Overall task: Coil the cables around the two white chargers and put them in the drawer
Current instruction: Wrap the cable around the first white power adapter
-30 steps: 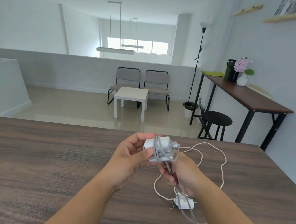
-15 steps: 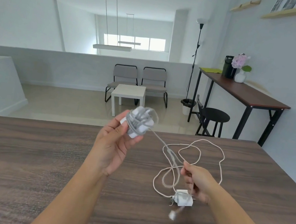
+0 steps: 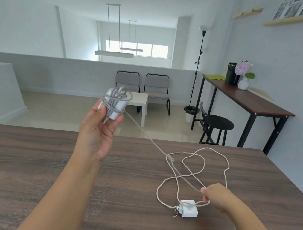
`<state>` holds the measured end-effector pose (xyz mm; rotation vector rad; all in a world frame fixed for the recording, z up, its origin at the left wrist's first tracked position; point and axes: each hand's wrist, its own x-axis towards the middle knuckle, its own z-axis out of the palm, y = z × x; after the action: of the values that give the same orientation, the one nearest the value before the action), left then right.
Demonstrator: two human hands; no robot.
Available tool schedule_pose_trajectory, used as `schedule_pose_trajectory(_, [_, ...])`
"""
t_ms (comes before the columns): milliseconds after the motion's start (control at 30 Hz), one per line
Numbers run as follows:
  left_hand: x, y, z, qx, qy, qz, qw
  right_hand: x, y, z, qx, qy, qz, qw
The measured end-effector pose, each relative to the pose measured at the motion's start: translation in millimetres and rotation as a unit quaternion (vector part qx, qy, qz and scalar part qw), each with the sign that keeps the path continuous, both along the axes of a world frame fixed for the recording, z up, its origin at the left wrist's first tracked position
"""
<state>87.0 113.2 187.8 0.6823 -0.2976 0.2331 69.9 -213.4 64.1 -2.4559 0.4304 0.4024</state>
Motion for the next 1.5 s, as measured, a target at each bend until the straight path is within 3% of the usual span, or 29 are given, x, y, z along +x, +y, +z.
schedule_pose_trajectory(100, [2,-12,-4,0.043,0.025,-0.004,0.999,0,18,10,-0.138,-0.040,0.039,0.989])
schedule_pose_trajectory(167, [1,-26,-9,0.074,0.049,-0.017,0.996,2,40,22,-0.157,-0.125,0.067,0.977])
schedule_pose_trajectory(200, [0,-33,-12,0.088,0.054,-0.024,0.994,2,55,34,-0.106,-0.178,0.095,0.974])
schedule_pose_trajectory(267, [-3,-48,-14,0.109,0.053,-0.042,0.992,0,84,59,0.120,-0.260,0.127,0.950])
schedule_pose_trajectory(333, [-6,-59,-14,0.119,0.049,-0.056,0.990,-2,107,77,0.290,-0.274,0.143,0.906])
schedule_pose_trajectory(567, [-8,-57,-3,0.101,0.046,-0.079,0.991,8,133,81,0.491,-0.248,0.120,0.826])
schedule_pose_trajectory(633, [-5,-52,-2,0.113,0.039,-0.065,0.991,6,132,78,0.509,-0.247,0.100,0.819])
schedule_pose_trajectory(767, [-1,-42,-9,0.190,0.039,-0.001,0.981,-3,127,84,0.262,-0.335,0.143,0.894])
schedule_pose_trajectory(867, [0,-38,-21,0.306,0.029,0.068,0.949,-15,120,94,0.089,-0.376,0.209,0.898])
schedule_pose_trajectory(967, [0,-33,-34,0.409,0.011,0.128,0.903,-22,109,104,-0.022,-0.387,0.249,0.888])
schedule_pose_trajectory(1133, [-9,-28,-39,0.535,-0.039,0.186,0.823,-30,97,119,-0.120,-0.379,0.273,0.876])
schedule_pose_trajectory(1300, [-21,-31,-37,0.588,-0.108,0.143,0.789,-31,93,145,-0.173,-0.423,0.318,0.831])
schedule_pose_trajectory(1367, [-25,-30,-34,0.600,-0.114,0.098,0.786,-23,91,153,-0.156,-0.435,0.362,0.810])
schedule_pose_trajectory(1500, [-30,-23,-26,0.563,-0.109,0.018,0.819,0,77,151,-0.116,-0.496,0.381,0.771])
